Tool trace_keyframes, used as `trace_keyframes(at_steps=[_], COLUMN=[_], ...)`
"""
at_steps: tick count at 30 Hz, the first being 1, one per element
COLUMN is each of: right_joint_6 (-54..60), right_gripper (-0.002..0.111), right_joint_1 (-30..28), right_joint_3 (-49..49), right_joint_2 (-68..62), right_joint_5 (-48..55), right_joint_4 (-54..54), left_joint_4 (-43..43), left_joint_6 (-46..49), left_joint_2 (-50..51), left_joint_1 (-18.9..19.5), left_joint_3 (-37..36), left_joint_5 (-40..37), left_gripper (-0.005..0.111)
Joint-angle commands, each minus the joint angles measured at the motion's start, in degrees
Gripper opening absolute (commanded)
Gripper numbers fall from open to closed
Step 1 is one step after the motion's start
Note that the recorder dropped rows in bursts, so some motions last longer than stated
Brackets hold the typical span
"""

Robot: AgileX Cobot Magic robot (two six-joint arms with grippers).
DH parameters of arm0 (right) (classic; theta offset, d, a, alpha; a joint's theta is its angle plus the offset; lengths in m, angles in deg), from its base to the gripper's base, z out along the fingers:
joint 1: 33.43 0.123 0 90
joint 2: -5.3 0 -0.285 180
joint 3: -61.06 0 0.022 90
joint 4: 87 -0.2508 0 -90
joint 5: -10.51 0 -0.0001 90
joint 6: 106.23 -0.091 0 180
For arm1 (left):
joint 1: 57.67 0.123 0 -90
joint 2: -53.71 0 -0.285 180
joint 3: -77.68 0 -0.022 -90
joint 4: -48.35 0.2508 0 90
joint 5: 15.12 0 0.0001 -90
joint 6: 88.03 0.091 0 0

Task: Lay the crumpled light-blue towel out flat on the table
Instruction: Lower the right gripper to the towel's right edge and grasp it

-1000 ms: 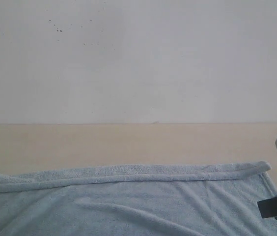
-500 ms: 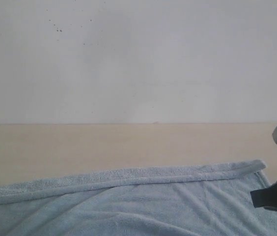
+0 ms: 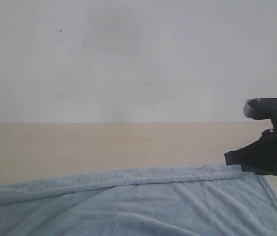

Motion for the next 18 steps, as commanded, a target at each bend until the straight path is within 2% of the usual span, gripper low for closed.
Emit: trace_keyframes(at_steps=[1,3,9,12,15,18], right_joint_6=[2.3,2.6,6.9,10.2,11.2,11.9], right_gripper=[0.0,0.0,0.0,0.0,0.0,0.0], right_joint_1=[-0.1,-0.1,0.6,4.2,10.2,12.9], right_joint_3=[-6.0,-7.9,-8.1,-8.1,-8.1,-8.1], right_joint_2=[-6.8,-9.8,-14.7,-16.4,-18.9,-21.8], right_joint_5=[0.9,0.7,4.8,4.9,1.5,1.3], right_joint_4=[0.1,0.1,-0.6,-0.7,-0.7,-0.7], left_joint_4=[0.0,1.1,1.1,1.2,1.2,1.2], left_joint_6=[0.2,0.2,0.2,0.2,0.2,0.2], left_joint_2=[5.0,7.6,13.3,14.1,14.1,14.1], left_joint_1=[0.2,0.2,0.2,0.2,0.2,0.2], left_joint_3=[0.4,0.4,0.4,0.4,0.4,0.4], left_joint_5=[4.3,7.1,8.9,10.3,10.5,11.3], left_gripper=[0.004,0.004,0.004,0.004,0.004,0.004])
